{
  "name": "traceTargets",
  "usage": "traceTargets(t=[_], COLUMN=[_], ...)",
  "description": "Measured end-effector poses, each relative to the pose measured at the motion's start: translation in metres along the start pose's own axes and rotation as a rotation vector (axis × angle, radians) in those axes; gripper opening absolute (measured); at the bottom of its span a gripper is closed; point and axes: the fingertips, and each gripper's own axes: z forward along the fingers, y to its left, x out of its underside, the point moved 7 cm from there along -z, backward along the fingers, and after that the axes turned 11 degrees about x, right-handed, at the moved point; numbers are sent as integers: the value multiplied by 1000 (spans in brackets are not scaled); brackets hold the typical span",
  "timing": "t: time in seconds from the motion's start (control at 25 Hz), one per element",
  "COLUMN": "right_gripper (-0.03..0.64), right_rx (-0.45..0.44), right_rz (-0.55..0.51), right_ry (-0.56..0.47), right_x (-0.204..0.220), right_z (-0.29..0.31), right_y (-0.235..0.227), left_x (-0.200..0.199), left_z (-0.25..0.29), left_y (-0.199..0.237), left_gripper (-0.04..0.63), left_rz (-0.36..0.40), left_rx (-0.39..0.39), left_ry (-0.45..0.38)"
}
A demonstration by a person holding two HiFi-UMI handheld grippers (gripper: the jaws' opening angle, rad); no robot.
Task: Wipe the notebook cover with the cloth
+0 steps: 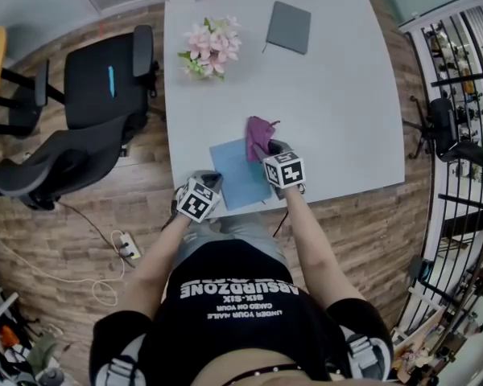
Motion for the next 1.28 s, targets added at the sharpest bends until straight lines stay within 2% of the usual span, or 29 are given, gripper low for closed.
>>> traceTargets(t=[1.0,1.28], right_gripper=[94,92], right_rx=[-31,-28], right_rz=[103,116], right_ry=[-7,-12], right_x=[50,51], right_z=[-32,-32], right_y=[-2,2], left_x=[0,0], left_z=[0,1], left_y=[0,-1], left_gripper=[17,17], left_rz=[5,5], left_rx=[7,9], left_ry=[4,3])
